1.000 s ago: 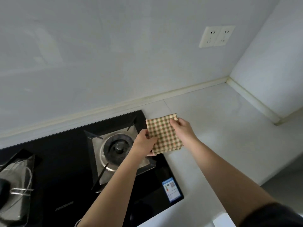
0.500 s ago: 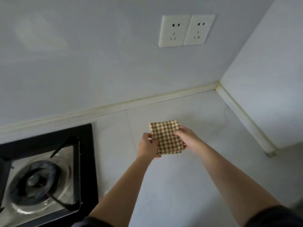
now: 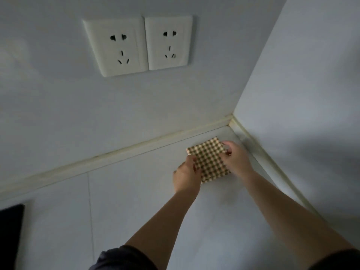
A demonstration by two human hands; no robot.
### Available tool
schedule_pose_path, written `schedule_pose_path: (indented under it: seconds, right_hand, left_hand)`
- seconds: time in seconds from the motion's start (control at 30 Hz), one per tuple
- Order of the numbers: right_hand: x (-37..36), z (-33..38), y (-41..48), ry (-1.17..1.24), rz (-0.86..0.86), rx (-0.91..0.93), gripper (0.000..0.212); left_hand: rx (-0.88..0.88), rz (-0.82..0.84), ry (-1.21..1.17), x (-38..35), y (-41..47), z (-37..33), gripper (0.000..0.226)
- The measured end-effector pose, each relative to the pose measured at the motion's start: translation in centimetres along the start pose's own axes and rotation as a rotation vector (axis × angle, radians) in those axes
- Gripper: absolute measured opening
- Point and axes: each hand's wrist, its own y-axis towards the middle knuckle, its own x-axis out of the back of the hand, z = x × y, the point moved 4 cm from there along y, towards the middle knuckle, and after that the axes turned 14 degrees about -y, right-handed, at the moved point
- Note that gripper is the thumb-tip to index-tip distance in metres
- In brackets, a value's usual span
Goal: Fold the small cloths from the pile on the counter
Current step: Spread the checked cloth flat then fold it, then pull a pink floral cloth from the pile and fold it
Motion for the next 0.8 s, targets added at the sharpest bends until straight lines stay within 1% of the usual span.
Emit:
schedule_pose_path:
  seconds: [0.13, 0.23, 0.3, 0.37, 0.4, 0.43, 0.47, 0.5, 0.53, 0.67, 0.73, 0.8]
  right_hand:
    - [0.7, -1.6, 3.0, -0.100, -0.185, 0.048, 0.038]
    - [0.4, -2.2, 4.8, -0.180, -0.274, 0.098, 0.041]
    - [0.1, -2.1, 5.4, -0.299, -0.362, 0.183, 0.042]
    - [-0.5, -1.8, 5.5, -0.376, -0.430, 0.297, 0.041]
    - [-1.1, -1.7, 5.5, -0.414, -0.398, 0.361, 0.043]
    - [-2.1, -1.8, 5.4, -0.448, -0.308, 0.409, 0.047]
    - [-3.2, -2.1, 5.4, -0.477, -0.198, 0.430, 0.049]
    - [-4.1, -2.6, 5.4, -0.495, -0.098, 0.426, 0.050]
    - [-4.5, -3.1, 5.6, -0.504, -0.045, 0.407, 0.052]
    - [-3.9, -2.7, 5.4, -0.491, -0.030, 0.361, 0.053]
    - [-3.0, -1.4, 3.5, -0.407, -0.102, 0.331, 0.052]
    - [-2.4, 0.8, 0.0, -0.302, -0.182, 0.340, 0.050]
  left_hand:
    - [-0.085, -0.013, 0.190, -3.1, 3.4, -2.3, 0.039]
    - [-0.124, -0.026, 0.263, -4.4, 4.9, -2.9, 0.035]
    - [-0.192, -0.090, 0.345, -4.6, 5.2, -3.1, 0.035]
    - [-0.294, -0.115, 0.446, -4.6, 5.2, -3.1, 0.046]
    - [-0.306, -0.050, 0.502, -4.8, 5.3, -3.0, 0.054]
    - [-0.284, 0.037, 0.547, -5.1, 5.5, -2.5, 0.059]
    - [-0.237, 0.124, 0.581, -5.2, 5.5, -2.0, 0.060]
    - [-0.206, 0.175, 0.604, -5.3, 5.6, -1.7, 0.060]
    - [-0.196, 0.193, 0.625, -5.2, 5.6, -1.6, 0.060]
    - [-0.171, 0.210, 0.658, -3.6, 4.6, -2.0, 0.062]
    - [-0.162, 0.175, 0.600, -1.3, 3.0, -1.9, 0.061]
    - [-0.185, 0.121, 0.487, 1.8, 0.5, -1.2, 0.056]
